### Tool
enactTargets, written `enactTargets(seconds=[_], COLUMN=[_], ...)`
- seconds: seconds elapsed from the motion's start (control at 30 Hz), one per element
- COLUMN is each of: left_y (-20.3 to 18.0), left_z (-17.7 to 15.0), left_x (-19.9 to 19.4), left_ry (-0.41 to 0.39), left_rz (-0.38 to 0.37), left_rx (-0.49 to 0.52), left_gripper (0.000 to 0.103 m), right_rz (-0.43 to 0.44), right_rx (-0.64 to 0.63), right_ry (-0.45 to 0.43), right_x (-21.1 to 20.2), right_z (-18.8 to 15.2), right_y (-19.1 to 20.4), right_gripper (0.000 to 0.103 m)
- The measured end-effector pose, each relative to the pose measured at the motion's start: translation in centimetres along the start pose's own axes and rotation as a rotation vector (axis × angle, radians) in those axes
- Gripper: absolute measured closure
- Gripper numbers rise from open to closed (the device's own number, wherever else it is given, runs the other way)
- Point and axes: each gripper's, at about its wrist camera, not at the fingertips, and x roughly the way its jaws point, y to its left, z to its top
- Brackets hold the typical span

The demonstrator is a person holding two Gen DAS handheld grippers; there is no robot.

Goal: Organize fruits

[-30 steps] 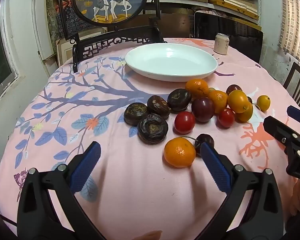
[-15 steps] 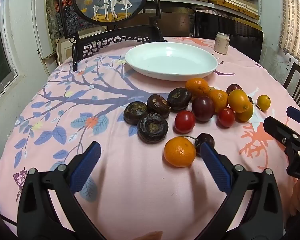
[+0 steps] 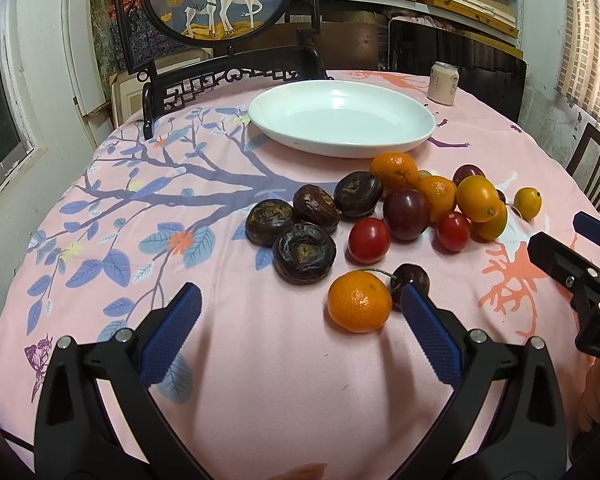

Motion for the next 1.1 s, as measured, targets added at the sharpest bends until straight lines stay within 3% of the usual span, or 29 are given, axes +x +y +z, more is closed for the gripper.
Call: enactTargets(seconds=[1.1], left_y=[0.04], left_z=[-0.27], left_x=[0.29], left_ry=[0.009], left_rz=[-0.001], left_rx=[0.002], left_gripper=[0.002], right_rz=[0.006], right_rx=[0.006], right_ry=[-0.008], right_x=[-0.31], right_z=[0.18], right_y=[-0.05], right_gripper=[0.001])
